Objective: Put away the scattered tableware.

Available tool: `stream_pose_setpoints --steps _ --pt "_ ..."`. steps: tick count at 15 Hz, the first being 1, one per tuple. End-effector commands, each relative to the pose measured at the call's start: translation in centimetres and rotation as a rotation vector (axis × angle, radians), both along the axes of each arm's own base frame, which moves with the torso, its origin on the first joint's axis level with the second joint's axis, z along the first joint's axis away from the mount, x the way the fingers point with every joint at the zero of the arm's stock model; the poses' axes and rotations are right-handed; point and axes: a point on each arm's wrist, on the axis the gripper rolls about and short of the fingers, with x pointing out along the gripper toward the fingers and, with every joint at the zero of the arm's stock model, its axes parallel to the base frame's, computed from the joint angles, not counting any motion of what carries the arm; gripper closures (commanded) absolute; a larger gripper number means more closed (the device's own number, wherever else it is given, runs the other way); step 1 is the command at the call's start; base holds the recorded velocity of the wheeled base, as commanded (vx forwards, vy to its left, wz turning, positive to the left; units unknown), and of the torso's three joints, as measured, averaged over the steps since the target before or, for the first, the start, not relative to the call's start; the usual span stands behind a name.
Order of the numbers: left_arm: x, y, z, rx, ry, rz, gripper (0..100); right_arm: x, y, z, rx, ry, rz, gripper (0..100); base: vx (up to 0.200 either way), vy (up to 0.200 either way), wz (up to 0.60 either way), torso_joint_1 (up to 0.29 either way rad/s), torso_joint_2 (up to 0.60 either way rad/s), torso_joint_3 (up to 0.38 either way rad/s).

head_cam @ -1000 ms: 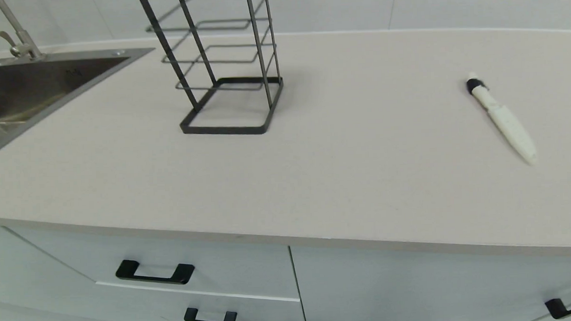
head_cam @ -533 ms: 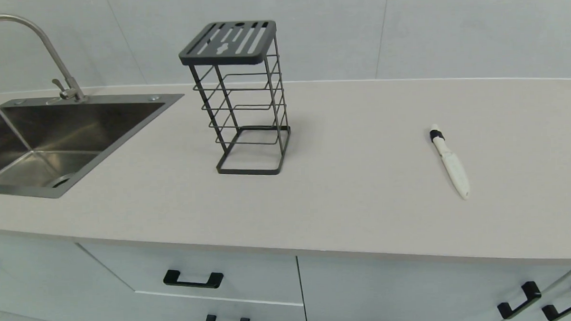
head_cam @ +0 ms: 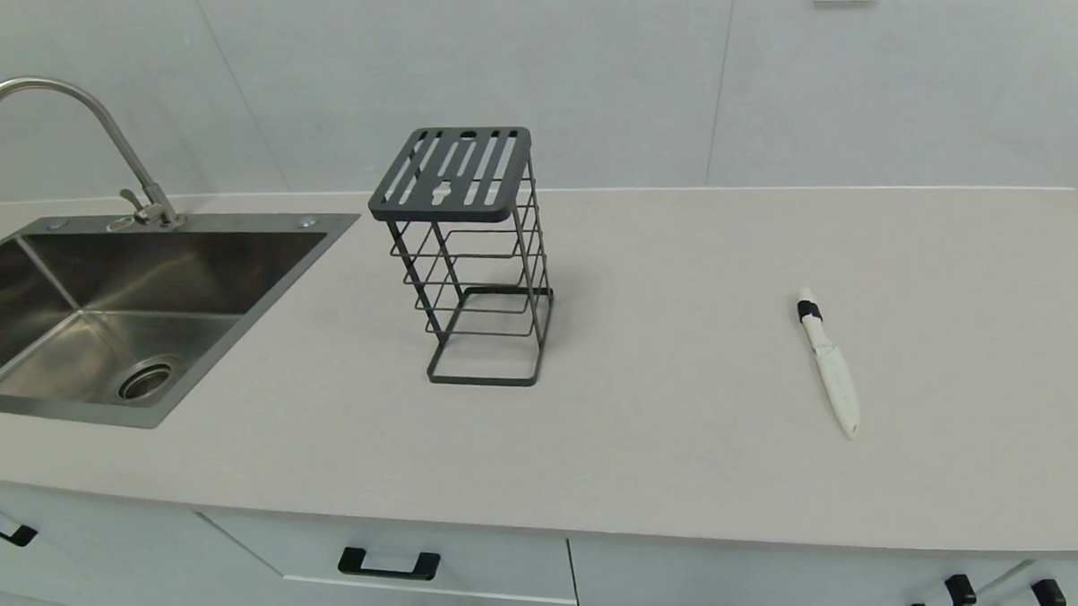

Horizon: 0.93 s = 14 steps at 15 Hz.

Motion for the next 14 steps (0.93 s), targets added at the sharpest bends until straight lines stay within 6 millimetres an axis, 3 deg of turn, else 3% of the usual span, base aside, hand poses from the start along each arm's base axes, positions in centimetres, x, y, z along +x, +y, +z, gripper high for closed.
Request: stream_pose_setpoints --steps 1,12,14 --pt "0.01 0.0 0.0 0.0 0.001 0.001 0 0.01 0.0 0.0 0.0 0.001 0.0 0 0.0 0.0 0.0 0.281 -0.52 -0.246" --pt "0.01 0.0 0.0 0.002 0.001 0.001 0 0.01 -0.01 0.0 -0.005 0.001 -0.003 0 0.0 0.0 0.0 0.295 -0.57 -0.272" --pt "0.01 0.0 0.0 0.002 0.001 0.001 0 0.01 -0.01 0.0 -0.005 0.001 -0.003 0 0.0 0.0 0.0 0.112 -0.26 -0.1"
